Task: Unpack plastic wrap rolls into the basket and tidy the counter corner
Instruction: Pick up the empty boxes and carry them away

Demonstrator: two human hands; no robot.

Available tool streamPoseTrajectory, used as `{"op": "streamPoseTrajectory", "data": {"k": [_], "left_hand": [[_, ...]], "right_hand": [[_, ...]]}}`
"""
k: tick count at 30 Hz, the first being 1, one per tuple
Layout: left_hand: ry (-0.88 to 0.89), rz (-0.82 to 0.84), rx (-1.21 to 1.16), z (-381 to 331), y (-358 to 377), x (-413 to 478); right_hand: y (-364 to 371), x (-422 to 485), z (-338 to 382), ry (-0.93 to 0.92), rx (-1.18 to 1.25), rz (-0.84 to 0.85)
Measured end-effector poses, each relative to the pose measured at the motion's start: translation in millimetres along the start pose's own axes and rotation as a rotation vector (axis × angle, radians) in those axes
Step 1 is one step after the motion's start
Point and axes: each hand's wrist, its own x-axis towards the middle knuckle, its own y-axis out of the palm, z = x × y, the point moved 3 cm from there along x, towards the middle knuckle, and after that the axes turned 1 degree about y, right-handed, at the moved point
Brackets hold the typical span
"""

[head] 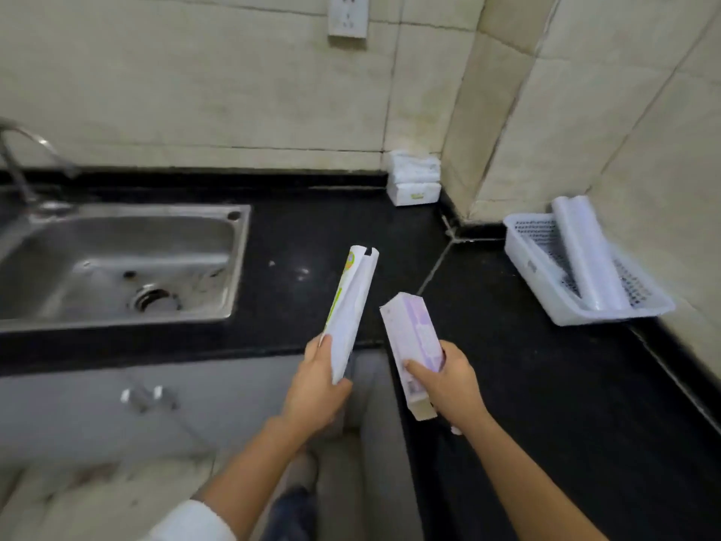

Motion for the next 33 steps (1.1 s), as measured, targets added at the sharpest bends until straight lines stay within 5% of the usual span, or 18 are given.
{"op": "streamPoseTrajectory", "data": {"k": [16,27,33], "left_hand": [[-0.948,-0.498,-0.196,234,-133,-459],[-1.308,-0.732,-0.434,375,-178,-805],[-1.432,-0.824,-0.692,429,-176,-917]], "right_hand": [[315,-341,84,-0.248,-0.312,0.983],[498,-684,72,-0.274,-0.555,1.296],[566,-815,39,-0.271,-0.73,1.43]]}}
